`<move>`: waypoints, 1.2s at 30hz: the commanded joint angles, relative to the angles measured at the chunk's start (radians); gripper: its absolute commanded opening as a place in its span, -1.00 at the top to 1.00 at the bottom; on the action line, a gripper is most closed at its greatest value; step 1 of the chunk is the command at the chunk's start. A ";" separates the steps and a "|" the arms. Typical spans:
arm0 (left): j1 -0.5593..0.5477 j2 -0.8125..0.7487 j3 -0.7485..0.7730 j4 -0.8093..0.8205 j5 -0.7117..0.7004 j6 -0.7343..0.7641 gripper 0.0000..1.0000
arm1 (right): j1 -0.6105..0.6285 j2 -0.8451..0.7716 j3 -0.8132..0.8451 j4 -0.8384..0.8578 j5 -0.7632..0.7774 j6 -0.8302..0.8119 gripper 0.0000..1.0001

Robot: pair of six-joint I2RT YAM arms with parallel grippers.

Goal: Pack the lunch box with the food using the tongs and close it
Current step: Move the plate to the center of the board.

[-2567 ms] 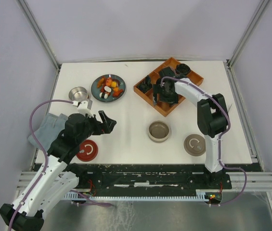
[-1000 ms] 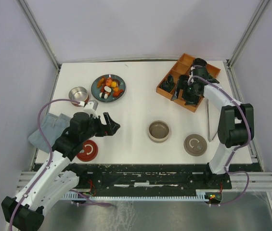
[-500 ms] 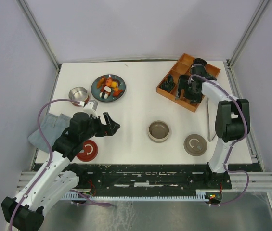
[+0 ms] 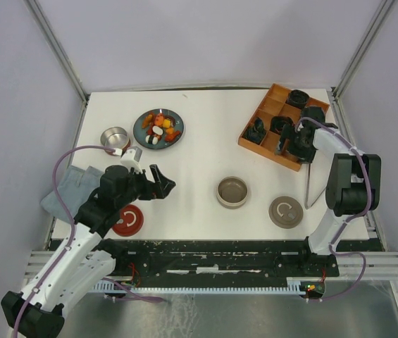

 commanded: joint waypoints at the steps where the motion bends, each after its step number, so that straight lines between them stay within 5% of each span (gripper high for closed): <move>1: -0.003 0.006 0.003 0.049 0.022 0.009 -0.99 | -0.012 -0.037 0.023 -0.003 -0.042 -0.006 -0.98; 9: -0.002 0.055 0.082 0.017 -0.137 0.022 -0.99 | -0.012 -0.169 0.071 -0.038 -0.112 -0.015 -0.99; 14: 0.040 0.242 0.264 0.002 -0.250 0.087 -0.99 | -0.012 -0.320 0.023 -0.012 -0.209 0.018 -0.99; 21: 0.294 0.662 0.631 -0.044 -0.085 0.176 -0.99 | -0.010 -0.550 -0.162 0.059 -0.429 0.103 -0.99; 36: 0.473 1.467 1.450 -0.270 0.179 0.208 -0.98 | -0.010 -0.819 -0.283 -0.107 -0.542 0.131 -0.99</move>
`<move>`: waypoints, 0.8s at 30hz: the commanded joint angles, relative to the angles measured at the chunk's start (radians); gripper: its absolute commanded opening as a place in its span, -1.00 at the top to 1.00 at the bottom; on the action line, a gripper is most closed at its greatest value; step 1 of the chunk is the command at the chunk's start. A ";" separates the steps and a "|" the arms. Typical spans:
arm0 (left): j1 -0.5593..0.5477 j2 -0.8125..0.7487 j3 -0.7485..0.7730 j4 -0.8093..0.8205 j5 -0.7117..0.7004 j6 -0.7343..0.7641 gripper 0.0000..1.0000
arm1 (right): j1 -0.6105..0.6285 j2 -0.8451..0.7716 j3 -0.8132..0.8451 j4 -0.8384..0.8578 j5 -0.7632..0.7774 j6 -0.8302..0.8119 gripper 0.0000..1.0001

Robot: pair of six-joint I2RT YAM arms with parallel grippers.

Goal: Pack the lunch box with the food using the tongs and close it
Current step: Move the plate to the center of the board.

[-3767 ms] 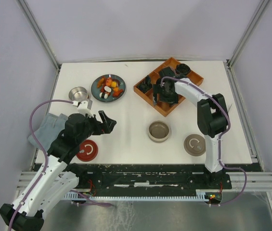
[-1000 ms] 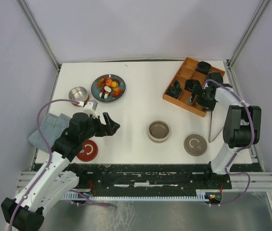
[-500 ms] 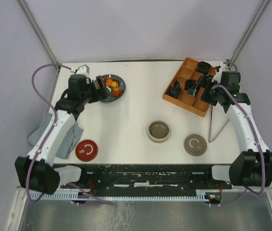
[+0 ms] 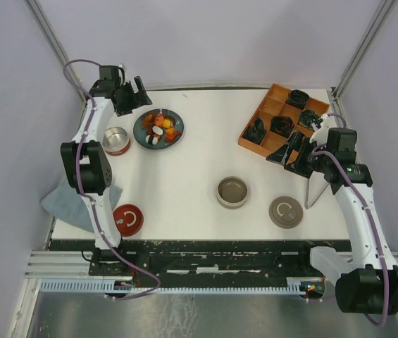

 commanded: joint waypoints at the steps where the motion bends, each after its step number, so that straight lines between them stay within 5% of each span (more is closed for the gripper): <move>1: 0.029 0.104 0.160 -0.049 0.121 0.015 -0.98 | 0.000 -0.050 0.017 -0.060 -0.027 -0.023 -0.99; 8: 0.087 0.262 0.340 -0.053 0.154 -0.027 -0.98 | 0.000 -0.086 0.039 -0.130 -0.014 -0.050 -0.99; 24: 0.138 0.509 0.462 0.102 0.371 -0.197 -1.00 | 0.000 -0.067 0.044 -0.161 0.008 -0.064 -0.99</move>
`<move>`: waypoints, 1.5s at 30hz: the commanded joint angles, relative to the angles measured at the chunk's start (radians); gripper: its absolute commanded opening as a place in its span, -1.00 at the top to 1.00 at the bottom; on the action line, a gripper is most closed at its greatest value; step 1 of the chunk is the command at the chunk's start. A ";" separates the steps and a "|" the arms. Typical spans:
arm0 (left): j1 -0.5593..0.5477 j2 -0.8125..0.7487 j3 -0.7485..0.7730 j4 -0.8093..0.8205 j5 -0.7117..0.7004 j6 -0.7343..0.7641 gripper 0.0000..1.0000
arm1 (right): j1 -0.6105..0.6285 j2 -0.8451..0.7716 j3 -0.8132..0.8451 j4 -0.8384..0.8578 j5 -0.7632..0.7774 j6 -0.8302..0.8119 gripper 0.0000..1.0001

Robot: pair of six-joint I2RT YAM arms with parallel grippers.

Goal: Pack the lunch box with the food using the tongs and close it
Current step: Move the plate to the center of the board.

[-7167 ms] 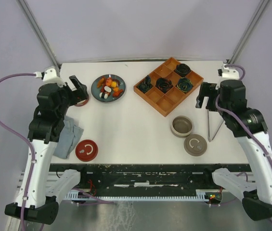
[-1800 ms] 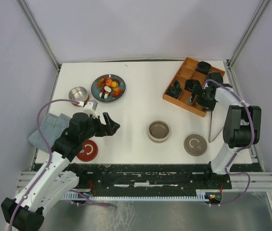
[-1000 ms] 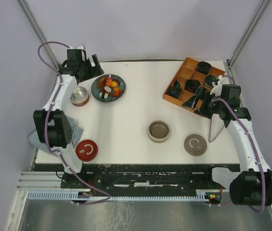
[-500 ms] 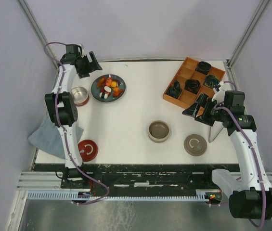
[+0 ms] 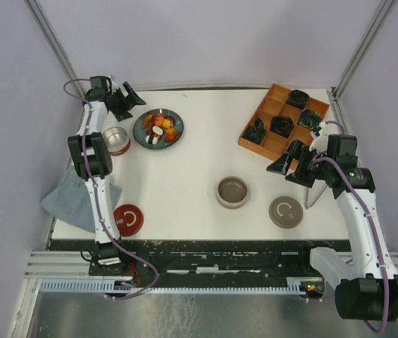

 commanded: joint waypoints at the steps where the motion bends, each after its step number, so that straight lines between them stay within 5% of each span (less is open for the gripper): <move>1: -0.012 0.032 0.060 0.057 0.070 -0.067 -1.00 | 0.000 0.000 0.042 0.009 0.015 -0.017 -0.99; 16: -0.082 -0.056 -0.125 0.068 0.150 -0.066 -0.94 | 0.000 0.036 0.023 0.043 0.008 0.000 -0.99; 24: -0.154 -0.262 -0.480 0.353 0.136 -0.227 -0.93 | 0.000 0.034 0.007 0.052 -0.009 0.001 -0.99; 33: -0.279 -0.366 -0.688 0.562 0.153 -0.334 -0.93 | 0.000 0.017 -0.015 0.048 -0.018 -0.004 -0.99; 45: -0.328 -0.563 -0.800 0.461 -0.008 -0.206 -0.92 | 0.000 0.001 -0.019 0.033 -0.016 -0.019 -0.99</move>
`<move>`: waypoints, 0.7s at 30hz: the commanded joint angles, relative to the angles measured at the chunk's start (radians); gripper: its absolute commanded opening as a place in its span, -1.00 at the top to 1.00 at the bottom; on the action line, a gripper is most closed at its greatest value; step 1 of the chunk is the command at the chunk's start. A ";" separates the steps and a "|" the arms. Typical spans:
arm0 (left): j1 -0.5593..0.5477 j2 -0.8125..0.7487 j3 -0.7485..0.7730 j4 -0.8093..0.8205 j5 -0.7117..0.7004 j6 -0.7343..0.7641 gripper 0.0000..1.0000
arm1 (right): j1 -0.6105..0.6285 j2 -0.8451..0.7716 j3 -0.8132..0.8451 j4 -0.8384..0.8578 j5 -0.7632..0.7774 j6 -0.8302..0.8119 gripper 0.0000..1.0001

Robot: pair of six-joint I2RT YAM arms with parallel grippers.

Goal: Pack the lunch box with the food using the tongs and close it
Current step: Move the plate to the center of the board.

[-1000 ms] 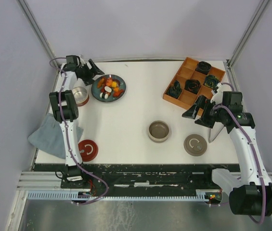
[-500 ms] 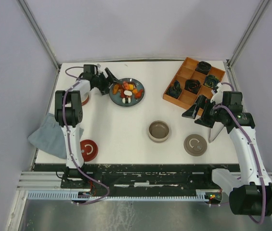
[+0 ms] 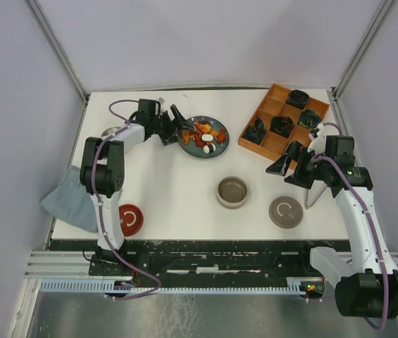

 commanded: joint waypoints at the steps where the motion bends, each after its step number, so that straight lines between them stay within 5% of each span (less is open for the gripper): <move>1: 0.015 -0.182 0.051 -0.050 -0.090 0.104 -0.93 | 0.000 -0.024 0.002 0.030 -0.011 -0.017 -0.99; 10: 0.067 -0.328 0.054 -0.252 -0.290 0.301 -0.95 | 0.000 -0.029 -0.005 0.032 -0.008 -0.021 -0.99; 21: 0.228 -0.351 0.059 -0.349 -0.354 0.420 -0.96 | 0.000 -0.030 -0.009 0.032 -0.009 -0.024 -0.99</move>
